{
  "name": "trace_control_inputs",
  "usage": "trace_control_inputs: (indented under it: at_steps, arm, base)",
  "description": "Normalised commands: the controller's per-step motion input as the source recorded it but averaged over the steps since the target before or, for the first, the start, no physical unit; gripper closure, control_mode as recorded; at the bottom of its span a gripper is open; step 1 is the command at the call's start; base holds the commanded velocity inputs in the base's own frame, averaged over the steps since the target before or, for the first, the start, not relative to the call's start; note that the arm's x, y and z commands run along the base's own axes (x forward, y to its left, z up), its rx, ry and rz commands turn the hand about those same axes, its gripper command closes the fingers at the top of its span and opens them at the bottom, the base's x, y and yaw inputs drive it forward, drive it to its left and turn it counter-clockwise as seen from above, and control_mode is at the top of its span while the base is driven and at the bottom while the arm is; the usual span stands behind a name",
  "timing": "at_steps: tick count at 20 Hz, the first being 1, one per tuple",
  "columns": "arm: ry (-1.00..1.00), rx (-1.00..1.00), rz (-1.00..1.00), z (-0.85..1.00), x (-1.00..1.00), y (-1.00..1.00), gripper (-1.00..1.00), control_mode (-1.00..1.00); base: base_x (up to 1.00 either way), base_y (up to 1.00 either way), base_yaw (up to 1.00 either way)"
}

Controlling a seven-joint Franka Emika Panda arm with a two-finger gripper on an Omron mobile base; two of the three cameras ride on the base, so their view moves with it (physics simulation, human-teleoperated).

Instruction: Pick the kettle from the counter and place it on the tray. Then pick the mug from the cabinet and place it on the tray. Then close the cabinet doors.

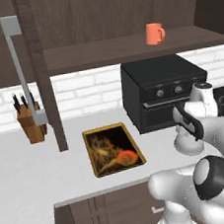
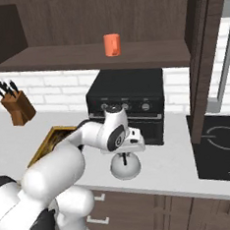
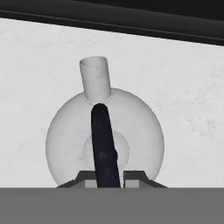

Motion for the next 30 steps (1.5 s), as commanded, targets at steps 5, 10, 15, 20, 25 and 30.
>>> trace_control_inputs:
  at_steps: [5,10,15,20,25,30]
  arm:
    - [-0.12,0.0,0.0,0.23,-0.4,0.59,1.0,-1.0]
    - [-0.16,-0.01,0.0,0.34,-0.26,0.75,1.0,-1.0]
    - [-0.17,-0.03,0.0,0.45,-0.05,0.79,1.0,-1.0]
    - [-0.2,-0.07,0.0,0.43,0.01,0.75,1.0,-1.0]
    - [-0.18,-0.02,0.01,0.48,0.08,0.7,1.0,-1.0]
    - [-0.08,0.02,0.04,0.36,0.21,0.6,1.0,-1.0]
  base:
    - [0.0,0.0,0.0]
    - [0.0,0.0,0.0]
    - [0.0,0.0,0.0]
    - [0.0,0.0,0.0]
    - [0.0,0.0,0.0]
    - [0.0,0.0,0.0]
